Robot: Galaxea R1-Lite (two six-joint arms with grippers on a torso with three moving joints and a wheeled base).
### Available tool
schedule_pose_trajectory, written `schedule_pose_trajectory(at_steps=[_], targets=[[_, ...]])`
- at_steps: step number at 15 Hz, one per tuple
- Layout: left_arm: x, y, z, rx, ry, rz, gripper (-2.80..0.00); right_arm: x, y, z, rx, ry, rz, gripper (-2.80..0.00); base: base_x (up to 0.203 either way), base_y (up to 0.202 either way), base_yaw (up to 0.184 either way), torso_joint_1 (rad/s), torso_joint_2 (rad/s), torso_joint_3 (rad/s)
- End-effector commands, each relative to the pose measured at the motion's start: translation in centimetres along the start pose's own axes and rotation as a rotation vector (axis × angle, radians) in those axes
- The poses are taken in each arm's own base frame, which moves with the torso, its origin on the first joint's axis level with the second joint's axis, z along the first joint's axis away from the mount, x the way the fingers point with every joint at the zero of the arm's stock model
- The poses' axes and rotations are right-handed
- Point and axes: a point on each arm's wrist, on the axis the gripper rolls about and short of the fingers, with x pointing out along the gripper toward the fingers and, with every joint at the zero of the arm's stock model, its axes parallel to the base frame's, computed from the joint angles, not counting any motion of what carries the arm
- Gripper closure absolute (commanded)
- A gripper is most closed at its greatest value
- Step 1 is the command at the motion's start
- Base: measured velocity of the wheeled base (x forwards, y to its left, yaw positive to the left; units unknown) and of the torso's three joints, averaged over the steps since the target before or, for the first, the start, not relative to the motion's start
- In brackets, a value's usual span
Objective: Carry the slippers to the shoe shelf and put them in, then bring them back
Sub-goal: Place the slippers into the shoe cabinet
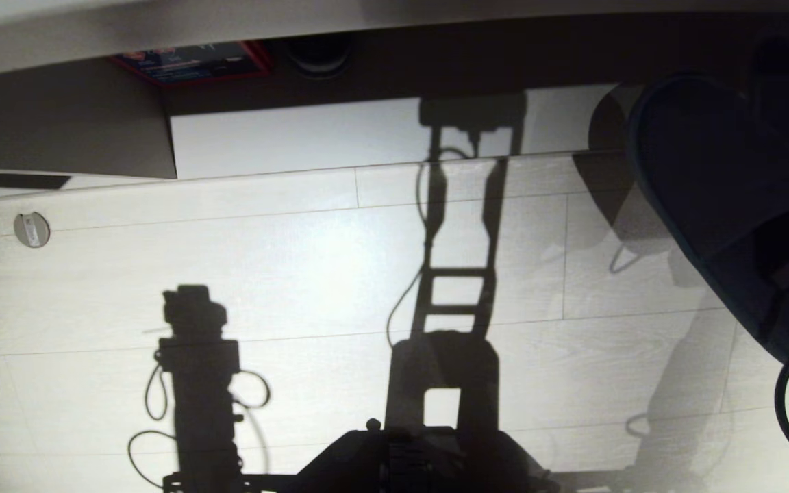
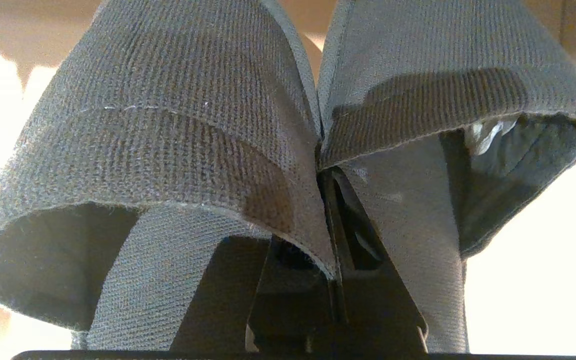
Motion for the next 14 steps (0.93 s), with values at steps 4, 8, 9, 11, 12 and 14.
schedule_pose_trajectory(at_steps=[4,8,9,11,12,14], targets=[[0.0,0.0,0.0,0.000,-0.001,0.001,0.00,4.7,-0.2,-0.7,0.005,-0.038,0.002,0.00,0.000,0.000,0.000,0.000,0.00,0.000],[0.0,0.0,0.0,0.000,-0.001,0.001,0.00,7.9,-0.4,-0.6,-0.004,-0.105,-0.004,0.00,0.000,0.000,0.000,0.000,0.00,0.000],[0.0,0.0,0.0,0.000,-0.001,0.001,0.00,8.6,-0.4,-0.6,-0.005,-0.117,-0.003,0.00,0.000,0.000,0.000,0.000,0.00,0.000],[0.0,0.0,0.0,0.000,-0.001,0.001,0.00,10.5,0.0,-0.4,-0.002,-0.153,0.011,0.00,0.000,0.000,0.000,0.000,0.00,0.000],[0.0,0.0,0.0,0.000,-0.001,0.001,0.00,11.5,0.5,-0.5,0.004,-0.167,0.025,0.00,0.000,0.000,0.000,0.000,0.00,0.000],[0.0,0.0,0.0,0.000,0.001,0.001,0.00,12.8,1.0,-0.7,0.011,-0.183,0.034,0.00,0.000,0.000,0.000,0.000,0.00,0.000]])
